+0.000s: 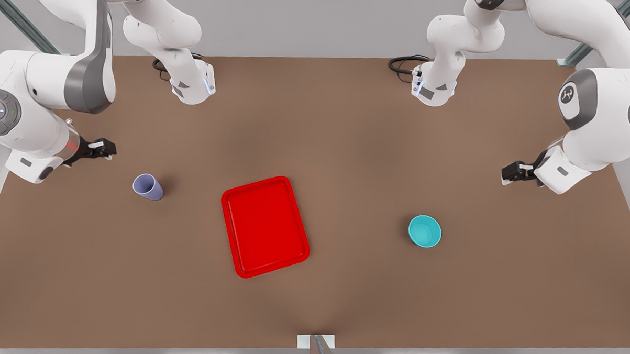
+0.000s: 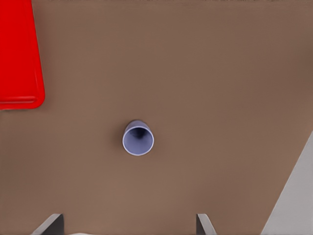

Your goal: Place the bowl on the tray with the left arm and the cup on the tray with the right arm

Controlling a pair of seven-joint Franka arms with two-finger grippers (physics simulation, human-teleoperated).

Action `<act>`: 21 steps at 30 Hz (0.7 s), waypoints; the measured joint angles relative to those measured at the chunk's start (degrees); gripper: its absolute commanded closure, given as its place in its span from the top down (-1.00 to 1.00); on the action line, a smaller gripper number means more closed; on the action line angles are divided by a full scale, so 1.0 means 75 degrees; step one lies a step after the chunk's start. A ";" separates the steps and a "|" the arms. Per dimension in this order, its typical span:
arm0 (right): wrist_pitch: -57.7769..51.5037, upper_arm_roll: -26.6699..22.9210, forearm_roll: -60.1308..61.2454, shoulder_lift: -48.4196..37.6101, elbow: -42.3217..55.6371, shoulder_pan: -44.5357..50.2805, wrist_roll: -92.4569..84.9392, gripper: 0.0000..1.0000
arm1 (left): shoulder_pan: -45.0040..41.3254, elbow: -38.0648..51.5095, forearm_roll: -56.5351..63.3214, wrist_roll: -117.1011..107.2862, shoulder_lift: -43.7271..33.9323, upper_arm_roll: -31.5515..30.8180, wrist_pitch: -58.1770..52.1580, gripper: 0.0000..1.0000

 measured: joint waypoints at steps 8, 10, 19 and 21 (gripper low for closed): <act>0.0077 -0.0018 0.0016 0.0065 -0.0026 0.0049 -0.0215 1.00 | 0.0158 -0.1072 -0.0698 0.0155 0.2447 -0.0060 0.1587 1.00; 0.0072 -0.0006 0.0045 0.0079 -0.0029 0.0077 -0.0260 1.00 | 0.0371 -0.1337 -0.0990 0.0328 0.3037 -0.0258 0.2414 1.00; -0.0179 -0.0006 0.0131 0.0088 -0.0100 0.0037 -0.0406 1.00 | 0.0453 -0.2059 -0.2349 0.0910 0.3699 -0.0624 0.4829 1.00; -0.0222 -0.0007 0.0133 0.0091 -0.0113 0.0016 -0.0429 1.00 | 0.0425 -0.2159 -0.2460 0.1012 0.3637 -0.0665 0.5034 1.00</act>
